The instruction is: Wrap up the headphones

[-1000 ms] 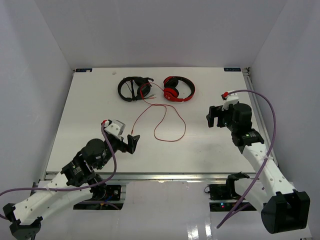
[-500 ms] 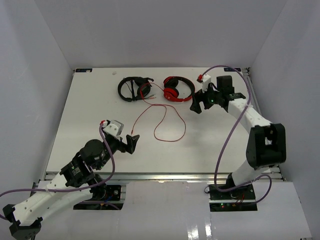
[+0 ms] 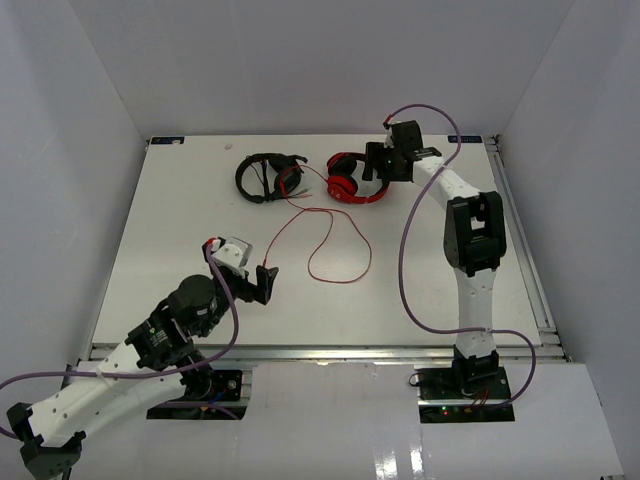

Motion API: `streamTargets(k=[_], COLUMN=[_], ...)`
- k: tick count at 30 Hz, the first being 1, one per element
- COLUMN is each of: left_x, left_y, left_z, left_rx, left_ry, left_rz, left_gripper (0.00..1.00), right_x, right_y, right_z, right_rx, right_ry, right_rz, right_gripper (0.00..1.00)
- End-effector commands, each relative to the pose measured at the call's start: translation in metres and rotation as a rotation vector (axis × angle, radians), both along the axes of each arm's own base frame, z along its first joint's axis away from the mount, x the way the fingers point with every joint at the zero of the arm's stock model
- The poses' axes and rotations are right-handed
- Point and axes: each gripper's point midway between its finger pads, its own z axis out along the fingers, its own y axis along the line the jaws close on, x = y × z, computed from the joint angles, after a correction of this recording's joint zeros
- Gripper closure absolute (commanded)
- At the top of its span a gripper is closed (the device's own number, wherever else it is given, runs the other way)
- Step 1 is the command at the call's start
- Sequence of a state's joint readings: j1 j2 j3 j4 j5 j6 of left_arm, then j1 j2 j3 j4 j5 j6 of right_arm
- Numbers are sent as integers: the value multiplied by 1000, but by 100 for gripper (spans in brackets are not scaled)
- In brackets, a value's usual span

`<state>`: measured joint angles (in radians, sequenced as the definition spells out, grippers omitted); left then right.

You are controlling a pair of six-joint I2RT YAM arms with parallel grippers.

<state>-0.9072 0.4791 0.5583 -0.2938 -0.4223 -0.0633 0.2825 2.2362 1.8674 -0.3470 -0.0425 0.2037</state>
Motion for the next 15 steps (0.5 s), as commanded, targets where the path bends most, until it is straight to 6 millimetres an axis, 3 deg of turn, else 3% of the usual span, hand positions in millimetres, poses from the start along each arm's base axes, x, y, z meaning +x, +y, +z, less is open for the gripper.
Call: streamTargets(k=[1, 12, 15], left_x=[4, 6, 6], left_y=[3, 2, 2], left_z=[-2, -6, -6], left_rx=[29, 53, 50], left_ry=[8, 18, 16], left_rz=[30, 31, 32], left_gripper=[2, 2, 2], right_x=[38, 57, 53], right_y=[-31, -19, -6], right_z=[11, -15, -27], right_rx=[-140, -228, -176], right_ry=[-106, -181, -164], right_rz=[-183, 100, 202], right_gripper=[20, 23, 37])
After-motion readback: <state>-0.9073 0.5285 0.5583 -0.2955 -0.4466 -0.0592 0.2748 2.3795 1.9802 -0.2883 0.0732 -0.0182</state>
